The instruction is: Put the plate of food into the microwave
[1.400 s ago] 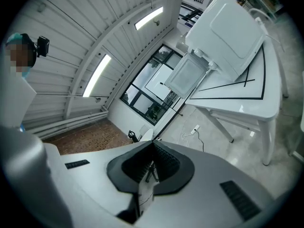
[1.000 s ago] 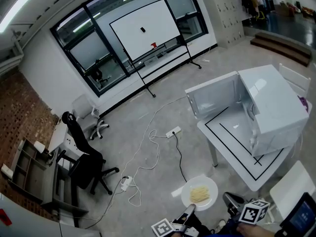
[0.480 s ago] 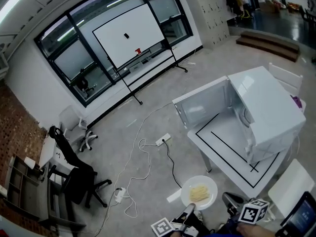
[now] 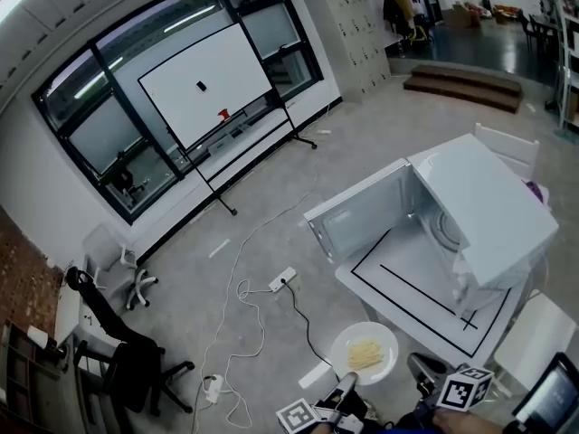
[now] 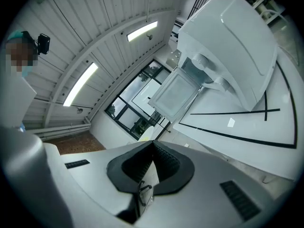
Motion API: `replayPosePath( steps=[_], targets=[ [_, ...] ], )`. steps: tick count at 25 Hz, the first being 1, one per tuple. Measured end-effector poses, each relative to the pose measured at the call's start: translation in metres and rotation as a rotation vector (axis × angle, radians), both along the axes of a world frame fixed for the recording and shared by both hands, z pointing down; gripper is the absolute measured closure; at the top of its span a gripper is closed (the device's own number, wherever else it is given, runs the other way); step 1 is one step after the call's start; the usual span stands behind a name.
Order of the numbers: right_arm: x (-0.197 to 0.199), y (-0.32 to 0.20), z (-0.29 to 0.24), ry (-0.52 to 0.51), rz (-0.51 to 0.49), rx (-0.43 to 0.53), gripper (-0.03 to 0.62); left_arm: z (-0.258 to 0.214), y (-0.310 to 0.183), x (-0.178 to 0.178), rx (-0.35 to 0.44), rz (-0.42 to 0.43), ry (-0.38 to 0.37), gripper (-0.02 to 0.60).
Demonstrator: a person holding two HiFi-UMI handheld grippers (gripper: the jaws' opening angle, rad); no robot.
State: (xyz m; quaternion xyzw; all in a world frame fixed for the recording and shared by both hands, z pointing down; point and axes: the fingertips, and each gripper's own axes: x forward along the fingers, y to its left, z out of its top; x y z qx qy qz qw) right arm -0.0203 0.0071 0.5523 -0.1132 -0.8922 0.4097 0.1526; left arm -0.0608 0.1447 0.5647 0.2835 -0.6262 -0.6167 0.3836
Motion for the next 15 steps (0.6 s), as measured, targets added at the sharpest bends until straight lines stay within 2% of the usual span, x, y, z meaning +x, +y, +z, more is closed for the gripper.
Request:
replayPosePath(
  steps=[6, 15],
  targets=[
    [-0.021, 0.006, 0.003, 0.013, 0.083, 0.006, 0.594, 0.003, 0.003, -0.037, 0.01, 0.068, 0.005, 0.566],
    [-0.044, 0.022, 0.01, 0.004, 0.21, 0.004, 0.594, 0.016, 0.011, -0.073, 0.003, 0.189, 0.008, 0.566]
  ],
)
